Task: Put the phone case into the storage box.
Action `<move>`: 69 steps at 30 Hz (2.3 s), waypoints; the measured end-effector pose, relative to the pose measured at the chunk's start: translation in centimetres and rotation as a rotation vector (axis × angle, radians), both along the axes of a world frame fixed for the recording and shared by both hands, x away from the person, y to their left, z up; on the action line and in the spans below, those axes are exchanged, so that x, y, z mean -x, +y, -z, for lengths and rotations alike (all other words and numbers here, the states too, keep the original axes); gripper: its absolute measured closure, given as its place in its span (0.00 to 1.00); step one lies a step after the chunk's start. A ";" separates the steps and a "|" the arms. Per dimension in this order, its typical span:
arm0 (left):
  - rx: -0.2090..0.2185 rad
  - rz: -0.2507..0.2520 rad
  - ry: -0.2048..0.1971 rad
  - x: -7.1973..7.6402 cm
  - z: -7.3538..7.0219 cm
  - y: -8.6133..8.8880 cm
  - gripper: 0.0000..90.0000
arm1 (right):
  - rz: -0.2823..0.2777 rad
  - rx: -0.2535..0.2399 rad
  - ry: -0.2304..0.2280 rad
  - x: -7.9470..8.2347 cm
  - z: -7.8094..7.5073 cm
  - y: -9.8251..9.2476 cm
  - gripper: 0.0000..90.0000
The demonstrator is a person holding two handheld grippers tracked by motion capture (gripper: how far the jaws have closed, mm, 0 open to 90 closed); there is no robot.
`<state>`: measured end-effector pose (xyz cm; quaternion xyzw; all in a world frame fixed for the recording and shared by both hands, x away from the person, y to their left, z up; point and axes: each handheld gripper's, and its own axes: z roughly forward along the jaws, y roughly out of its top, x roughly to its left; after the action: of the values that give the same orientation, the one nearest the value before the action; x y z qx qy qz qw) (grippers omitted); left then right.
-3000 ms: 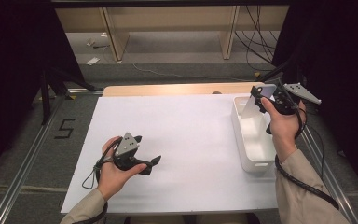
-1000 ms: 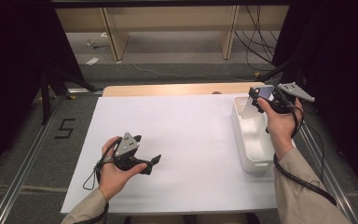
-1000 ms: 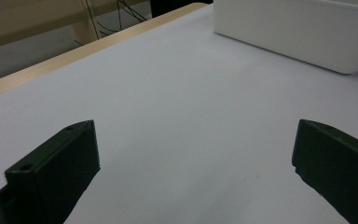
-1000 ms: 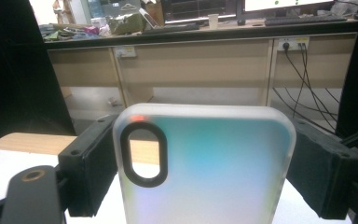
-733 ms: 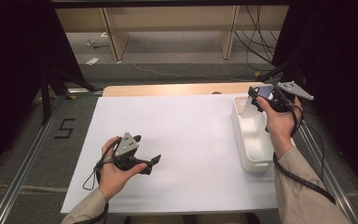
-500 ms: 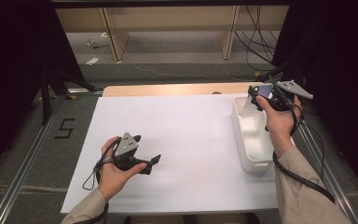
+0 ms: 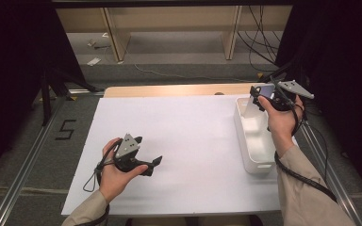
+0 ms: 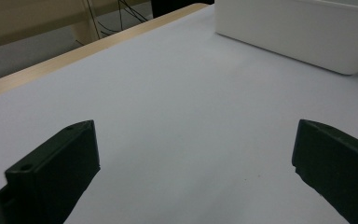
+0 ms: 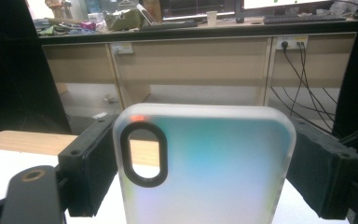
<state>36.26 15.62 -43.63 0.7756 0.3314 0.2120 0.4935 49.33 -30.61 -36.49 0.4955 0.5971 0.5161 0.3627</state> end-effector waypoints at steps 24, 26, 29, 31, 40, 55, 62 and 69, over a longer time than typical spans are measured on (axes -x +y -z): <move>0.000 -0.003 -0.005 0.0 -0.1 0.1 0.00 | -0.002 0.021 0.020 -1.2 0.4 0.6 0.20; 0.000 -0.003 -0.006 0.0 -0.1 0.2 0.00 | -0.002 0.024 0.021 -1.2 0.2 0.7 0.20; -0.002 -0.003 -0.009 0.0 -0.1 0.2 0.00 | -0.005 0.027 0.017 -1.3 0.0 0.8 0.20; 0.000 -0.004 -0.007 0.1 -0.1 0.1 0.00 | -0.004 0.028 0.020 -1.4 -0.1 0.9 0.20; -0.006 -0.002 -0.010 0.0 -0.1 0.1 0.00 | 0.000 0.036 0.034 -1.8 0.0 0.9 0.20; -0.003 -0.001 -0.008 0.1 -0.1 0.1 0.00 | 0.013 0.052 0.035 -2.5 -0.3 0.8 0.20; -0.004 -0.002 -0.008 0.1 -0.1 0.1 0.00 | 0.017 0.059 0.045 -2.7 -0.3 0.8 0.20; -0.003 -0.001 -0.008 0.1 -0.1 0.1 0.00 | 0.020 0.060 0.050 -3.0 -0.2 0.8 0.20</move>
<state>36.19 15.76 -43.50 0.7752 0.3296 0.2158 0.4937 52.32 -29.78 -36.29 0.5031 0.6162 0.4817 0.3676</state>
